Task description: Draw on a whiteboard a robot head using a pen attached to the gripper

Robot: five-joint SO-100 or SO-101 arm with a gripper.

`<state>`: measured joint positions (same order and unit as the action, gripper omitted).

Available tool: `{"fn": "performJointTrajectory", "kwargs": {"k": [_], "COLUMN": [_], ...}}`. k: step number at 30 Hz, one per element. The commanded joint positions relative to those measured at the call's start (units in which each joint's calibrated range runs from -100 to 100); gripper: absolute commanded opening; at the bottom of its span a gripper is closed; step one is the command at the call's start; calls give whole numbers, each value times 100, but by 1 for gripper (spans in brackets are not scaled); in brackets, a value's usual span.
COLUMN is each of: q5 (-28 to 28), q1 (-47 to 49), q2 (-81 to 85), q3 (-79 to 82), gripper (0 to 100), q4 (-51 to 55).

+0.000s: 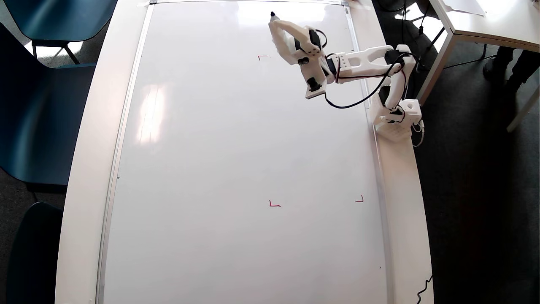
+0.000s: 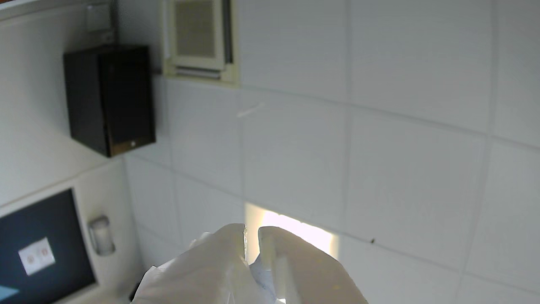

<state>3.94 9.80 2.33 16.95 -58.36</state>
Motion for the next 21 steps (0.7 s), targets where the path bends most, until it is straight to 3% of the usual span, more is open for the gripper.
{"fn": "performJointTrajectory", "kwargs": {"k": [1,2,10,11,21], "q5": [25,25,25,25,-18], "q1": [55,55,195,305,585], "q2": [241,392,1499,1759,2924], "q3": [-692,-810,-737,-692,-710], "gripper": [2,2,2,2,2], "q4": [1961,2674,5419,6201,10484]}}
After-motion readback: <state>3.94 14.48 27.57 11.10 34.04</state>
